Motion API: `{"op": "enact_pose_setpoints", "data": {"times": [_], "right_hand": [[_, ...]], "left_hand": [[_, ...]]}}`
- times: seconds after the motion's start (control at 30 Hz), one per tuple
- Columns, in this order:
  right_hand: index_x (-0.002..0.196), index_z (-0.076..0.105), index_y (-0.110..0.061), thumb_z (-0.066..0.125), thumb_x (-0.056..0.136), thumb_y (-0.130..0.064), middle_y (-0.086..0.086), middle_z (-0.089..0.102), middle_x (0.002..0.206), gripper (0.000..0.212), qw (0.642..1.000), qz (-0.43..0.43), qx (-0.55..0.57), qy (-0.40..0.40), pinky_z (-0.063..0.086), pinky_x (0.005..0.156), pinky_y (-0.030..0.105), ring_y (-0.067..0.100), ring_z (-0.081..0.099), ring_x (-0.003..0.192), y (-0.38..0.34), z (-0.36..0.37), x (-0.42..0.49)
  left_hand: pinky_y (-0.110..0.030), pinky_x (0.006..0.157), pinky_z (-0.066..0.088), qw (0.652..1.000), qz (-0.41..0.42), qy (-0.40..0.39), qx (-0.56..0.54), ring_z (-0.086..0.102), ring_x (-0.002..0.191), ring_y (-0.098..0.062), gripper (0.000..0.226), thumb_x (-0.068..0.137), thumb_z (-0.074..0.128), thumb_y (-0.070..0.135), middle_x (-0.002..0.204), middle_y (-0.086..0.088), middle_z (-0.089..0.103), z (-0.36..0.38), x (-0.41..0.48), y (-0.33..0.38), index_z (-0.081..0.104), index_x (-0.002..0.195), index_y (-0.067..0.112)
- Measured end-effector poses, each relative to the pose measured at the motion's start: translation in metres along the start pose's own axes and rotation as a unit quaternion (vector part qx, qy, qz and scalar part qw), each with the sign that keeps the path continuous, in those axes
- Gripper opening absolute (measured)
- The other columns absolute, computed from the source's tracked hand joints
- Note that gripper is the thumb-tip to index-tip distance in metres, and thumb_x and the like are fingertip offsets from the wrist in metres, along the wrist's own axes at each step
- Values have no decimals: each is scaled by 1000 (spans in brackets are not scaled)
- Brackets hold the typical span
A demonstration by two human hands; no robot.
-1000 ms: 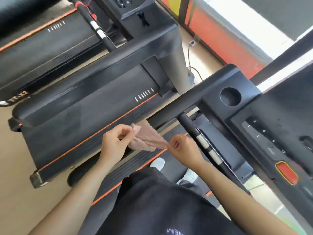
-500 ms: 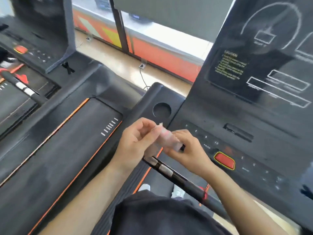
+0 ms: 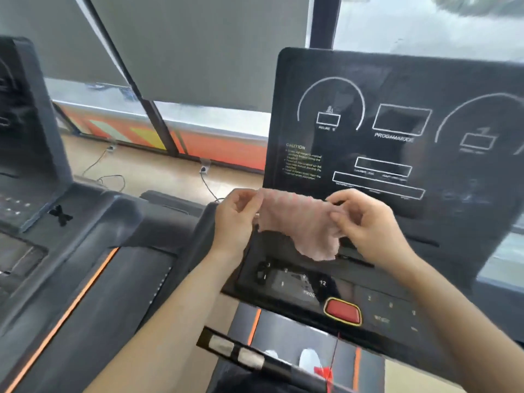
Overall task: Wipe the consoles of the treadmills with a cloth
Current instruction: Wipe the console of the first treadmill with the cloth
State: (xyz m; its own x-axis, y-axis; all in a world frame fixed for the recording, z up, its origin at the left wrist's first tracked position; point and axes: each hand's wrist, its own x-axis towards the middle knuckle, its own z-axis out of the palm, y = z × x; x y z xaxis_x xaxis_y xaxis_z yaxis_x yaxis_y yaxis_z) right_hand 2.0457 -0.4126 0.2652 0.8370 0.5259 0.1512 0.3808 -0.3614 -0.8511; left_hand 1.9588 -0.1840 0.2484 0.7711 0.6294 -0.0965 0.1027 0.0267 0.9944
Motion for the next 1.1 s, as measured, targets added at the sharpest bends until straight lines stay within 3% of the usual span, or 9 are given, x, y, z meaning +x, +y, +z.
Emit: {"op": "enact_pose_setpoints", "data": {"times": [0.13,0.23,0.33,0.43,0.53,0.73,0.83,1.0,1.1], "right_hand": [[131,67,-25,56,95,6,-3,73,100,49,986,-99,-111,75,48,84,10,4,64,87,-12,3,40],[127,72,-18,43,96,-3,4,69,111,45,949,-218,-209,93,49,89,22,19,62,100,-13,14,69],[123,73,-12,47,96,-12,16,62,131,38,899,-277,-329,79,48,100,43,41,53,120,-1,34,93],[144,56,-20,54,99,-33,19,34,160,46,846,-260,-466,-7,24,118,68,57,23,144,17,61,105],[157,32,-37,42,101,-54,5,20,169,60,803,-242,-539,-81,0,115,75,57,3,151,33,87,109],[161,13,-40,32,104,-58,-5,11,172,62,700,-289,-644,-107,-14,111,77,43,-4,156,54,92,126],[160,19,-43,32,100,-69,-8,12,171,66,707,-296,-635,-98,-1,114,75,38,2,157,48,80,136],[162,16,-35,27,89,-86,-1,14,171,89,727,-252,-639,3,-2,117,71,38,6,157,7,42,172],[163,14,-25,27,86,-90,5,12,172,102,748,-209,-627,66,3,118,70,37,7,158,-21,5,196]], "left_hand": [[-22,71,58,999,-11,10,-33,67,86,-11,5,97,68,16,91,2,70,9,54,4,66,93,16],[-25,72,55,999,-22,18,-46,69,88,-17,10,94,73,24,92,0,72,10,93,-1,66,89,20],[-28,72,54,998,-50,3,-39,71,90,-21,14,92,75,31,93,-1,73,11,120,-19,67,91,18],[-30,73,54,995,-94,-17,-30,71,90,-23,15,93,73,32,95,-1,73,12,128,-42,68,95,18],[-30,74,56,987,-143,-34,-61,71,90,-21,25,92,75,32,101,-7,75,13,123,-64,69,102,10],[-35,88,58,982,-143,-35,-118,68,95,-21,11,97,68,23,98,-8,72,13,107,-81,69,93,12],[-31,90,55,982,-131,-26,-131,68,100,-19,15,100,62,23,100,-5,74,15,96,-83,73,97,13],[-34,99,52,993,-84,-22,-85,68,111,-11,18,98,61,20,111,6,76,19,80,-89,74,111,23],[-11,88,46,997,-60,-32,-48,62,100,17,23,97,62,13,112,19,71,21,71,-86,69,111,30]]}}
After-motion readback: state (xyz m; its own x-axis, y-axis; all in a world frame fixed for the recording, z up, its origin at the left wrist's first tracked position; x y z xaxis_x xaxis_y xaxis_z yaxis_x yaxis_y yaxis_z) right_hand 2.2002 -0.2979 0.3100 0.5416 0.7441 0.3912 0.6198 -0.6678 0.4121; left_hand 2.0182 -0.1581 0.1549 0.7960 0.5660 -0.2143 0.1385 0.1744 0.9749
